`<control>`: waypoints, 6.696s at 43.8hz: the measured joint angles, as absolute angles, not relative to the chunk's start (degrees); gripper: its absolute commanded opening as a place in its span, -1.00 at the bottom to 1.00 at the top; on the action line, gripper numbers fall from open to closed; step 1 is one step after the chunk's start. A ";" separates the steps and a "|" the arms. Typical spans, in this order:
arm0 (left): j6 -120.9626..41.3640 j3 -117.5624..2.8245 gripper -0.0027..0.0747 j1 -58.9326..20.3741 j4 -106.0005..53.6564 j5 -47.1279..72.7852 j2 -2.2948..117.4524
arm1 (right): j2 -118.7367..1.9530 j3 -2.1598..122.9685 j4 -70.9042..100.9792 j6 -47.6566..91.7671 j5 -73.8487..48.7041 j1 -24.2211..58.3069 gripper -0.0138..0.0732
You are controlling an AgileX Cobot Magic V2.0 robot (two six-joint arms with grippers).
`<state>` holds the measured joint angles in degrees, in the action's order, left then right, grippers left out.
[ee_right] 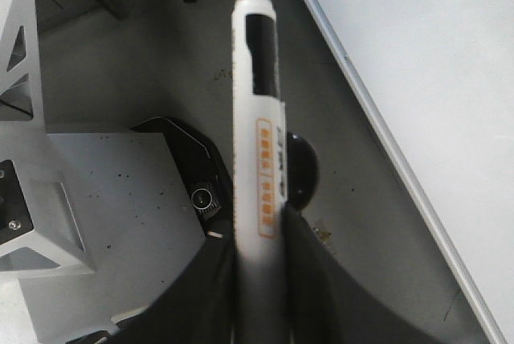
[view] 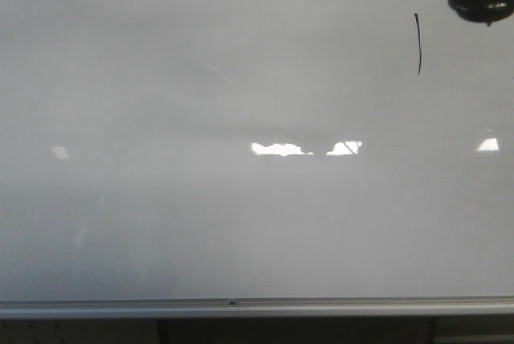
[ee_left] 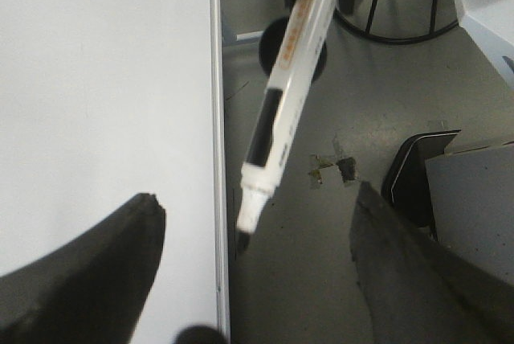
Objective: Write number 1 on whiteboard
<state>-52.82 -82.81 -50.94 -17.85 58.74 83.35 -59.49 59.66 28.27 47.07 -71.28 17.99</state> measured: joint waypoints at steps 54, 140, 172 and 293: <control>-54.09 -83.67 -0.70 -54.29 -17.85 55.15 90.51 | -61.34 59.66 28.27 47.41 -71.28 18.12 -0.74; -6.16 -40.47 -0.91 -13.94 -10.28 -9.16 72.54 | -54.08 59.66 24.58 42.24 -60.07 7.66 0.60; -6.16 -41.54 -0.91 -13.94 -10.93 -21.54 89.38 | -54.08 59.66 24.58 42.15 -59.87 7.56 0.60; 4.70 -52.98 -0.98 -13.83 10.03 56.21 29.96 | -35.29 53.65 5.54 5.28 -59.58 7.56 -0.85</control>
